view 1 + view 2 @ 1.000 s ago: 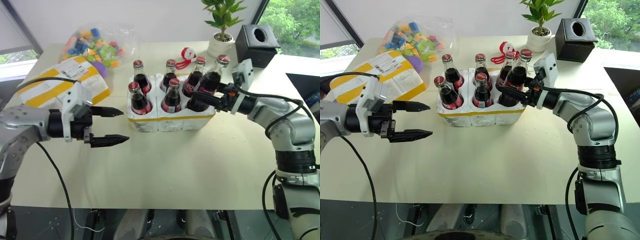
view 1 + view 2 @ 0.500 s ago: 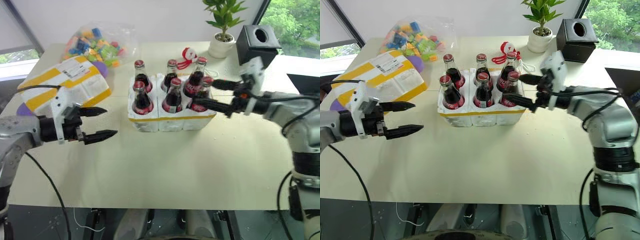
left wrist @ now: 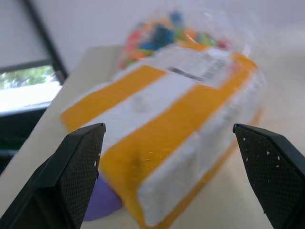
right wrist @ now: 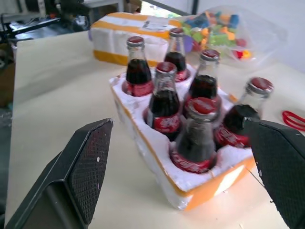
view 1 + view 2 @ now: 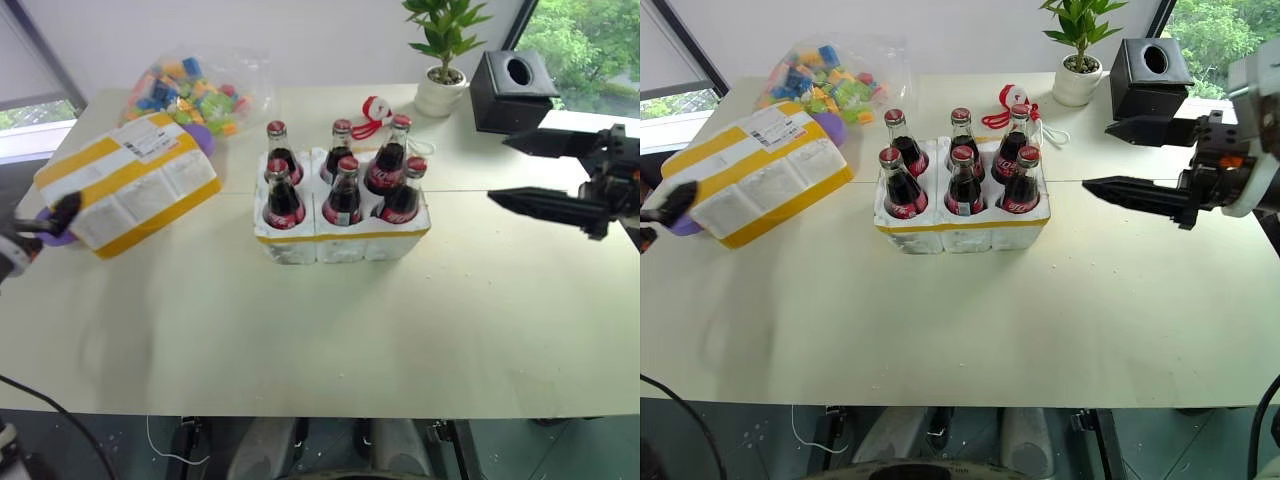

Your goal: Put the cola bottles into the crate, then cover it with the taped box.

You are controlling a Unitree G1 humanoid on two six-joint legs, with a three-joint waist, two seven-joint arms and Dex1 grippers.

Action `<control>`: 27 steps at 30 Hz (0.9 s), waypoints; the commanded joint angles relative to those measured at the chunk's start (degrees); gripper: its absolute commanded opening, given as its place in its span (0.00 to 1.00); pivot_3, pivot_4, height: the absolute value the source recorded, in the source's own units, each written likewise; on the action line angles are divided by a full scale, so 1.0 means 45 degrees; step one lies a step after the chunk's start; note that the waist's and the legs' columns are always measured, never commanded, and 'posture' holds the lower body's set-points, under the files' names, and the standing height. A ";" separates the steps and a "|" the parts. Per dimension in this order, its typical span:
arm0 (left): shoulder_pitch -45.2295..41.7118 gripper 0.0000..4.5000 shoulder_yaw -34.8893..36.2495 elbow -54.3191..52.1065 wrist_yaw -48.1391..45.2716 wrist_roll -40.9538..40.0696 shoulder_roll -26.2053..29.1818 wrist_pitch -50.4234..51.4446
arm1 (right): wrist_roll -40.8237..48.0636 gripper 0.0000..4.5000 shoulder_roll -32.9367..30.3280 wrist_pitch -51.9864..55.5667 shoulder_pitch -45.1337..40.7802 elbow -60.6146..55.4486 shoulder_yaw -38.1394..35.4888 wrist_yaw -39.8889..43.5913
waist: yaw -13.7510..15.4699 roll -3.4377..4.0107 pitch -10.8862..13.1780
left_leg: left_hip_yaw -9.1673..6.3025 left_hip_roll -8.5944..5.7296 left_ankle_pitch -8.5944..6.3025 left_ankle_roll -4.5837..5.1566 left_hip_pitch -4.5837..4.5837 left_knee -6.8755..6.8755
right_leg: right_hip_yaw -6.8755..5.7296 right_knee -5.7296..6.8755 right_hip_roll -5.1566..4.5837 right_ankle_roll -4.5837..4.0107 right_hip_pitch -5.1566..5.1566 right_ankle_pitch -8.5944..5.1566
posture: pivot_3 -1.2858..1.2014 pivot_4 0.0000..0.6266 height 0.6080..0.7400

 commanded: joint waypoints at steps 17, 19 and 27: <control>0.5286 1.00 -0.5441 0.6564 0.0229 0.9519 0.6061 -1.0708 | -0.0042 0.99 -0.0152 -0.0793 -0.0047 0.0223 0.0534 0.0133 | 0.0133 -0.0046 -0.0053 | 0.0029 0.0002 -0.0028 -0.0032 0.0009 -0.0054 | 0.0025 -0.0067 -0.0025 -0.0072 -0.0016 -0.0022 | 0.52 0.24 0.94; 0.4377 1.00 -0.6975 0.7461 0.1098 1.1011 0.6463 -1.2077 | -0.0061 0.99 -0.0164 -0.0828 0.0042 0.0214 0.0530 0.0146 | 0.0297 -0.0046 -0.0054 | 0.0030 0.0002 -0.0029 -0.0032 0.0013 -0.0062 | 0.0025 -0.0085 -0.0024 -0.0067 -0.0028 -0.0019 | 0.52 0.24 0.94; 0.0034 1.00 -1.0721 1.1034 0.2433 1.3462 0.5738 -1.4397 | 0.0323 0.99 -0.0693 -0.0566 0.0263 -0.0029 0.0119 0.0604 | 0.0261 -0.0054 -0.0058 | 0.0052 0.0003 -0.0021 -0.0008 -0.0034 -0.0076 | 0.0023 -0.0112 -0.0013 0.0000 -0.0037 0.0040 | 0.52 0.24 0.94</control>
